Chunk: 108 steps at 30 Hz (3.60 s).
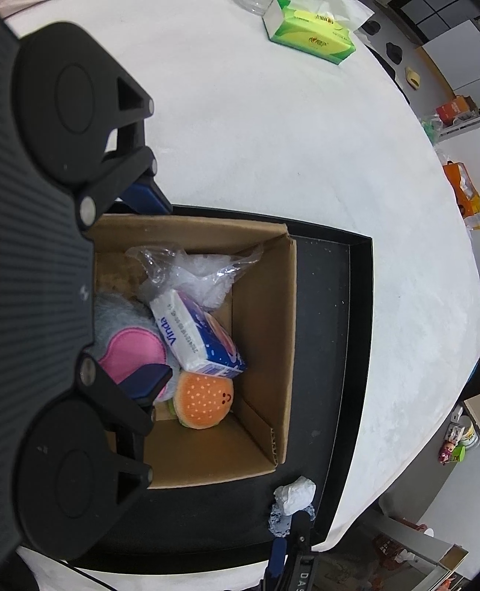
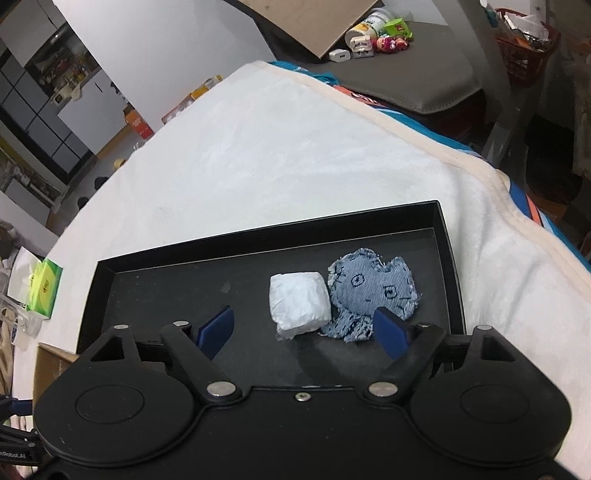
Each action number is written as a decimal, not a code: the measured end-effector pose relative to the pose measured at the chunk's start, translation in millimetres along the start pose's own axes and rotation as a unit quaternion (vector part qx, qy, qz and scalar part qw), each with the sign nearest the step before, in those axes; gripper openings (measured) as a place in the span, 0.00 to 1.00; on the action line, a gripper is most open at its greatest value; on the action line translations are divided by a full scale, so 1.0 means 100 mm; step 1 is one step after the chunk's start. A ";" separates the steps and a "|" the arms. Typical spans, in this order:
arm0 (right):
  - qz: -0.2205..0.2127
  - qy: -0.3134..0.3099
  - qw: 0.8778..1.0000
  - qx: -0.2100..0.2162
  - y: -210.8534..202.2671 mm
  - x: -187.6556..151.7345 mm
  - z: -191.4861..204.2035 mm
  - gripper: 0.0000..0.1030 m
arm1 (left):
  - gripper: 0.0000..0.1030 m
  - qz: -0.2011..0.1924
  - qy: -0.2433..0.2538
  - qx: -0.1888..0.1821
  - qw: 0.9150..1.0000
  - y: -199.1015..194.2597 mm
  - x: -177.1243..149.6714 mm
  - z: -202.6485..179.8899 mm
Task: Organize soft objects
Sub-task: 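Move the right gripper back over the tray toward the white cloth bundle, then grasp the white cloth bundle with the right gripper, then carry the cloth bundle into the box and open the right gripper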
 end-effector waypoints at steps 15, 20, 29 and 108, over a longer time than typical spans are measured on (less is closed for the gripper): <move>0.034 0.019 0.999 0.005 0.23 -0.10 0.04 0.30 | 0.83 -0.008 -0.010 -0.012 1.000 -0.02 -0.02 0.12; 0.029 0.017 0.999 -0.004 0.10 -0.13 0.01 0.29 | 0.83 -0.014 -0.017 -0.017 1.000 -0.04 -0.04 0.17; 0.032 0.010 0.999 -0.015 -0.19 -0.26 0.02 0.29 | 0.83 -0.027 -0.022 -0.028 0.999 -0.11 -0.12 0.23; 0.062 -0.121 0.990 -0.022 -1.14 -1.03 1.48 0.35 | 0.20 -0.077 -0.060 -0.135 0.986 -0.23 -0.66 0.59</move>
Point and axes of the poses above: each gripper's, at about its wrist camera, not at the fingertips, and y roughly the way its jaws point, z to its left, x to its top, the point moved 9 cm from there along y, roughly the way its jaws point, and after that the axes turned 10 degrees about -x, right-handed, at the moved point
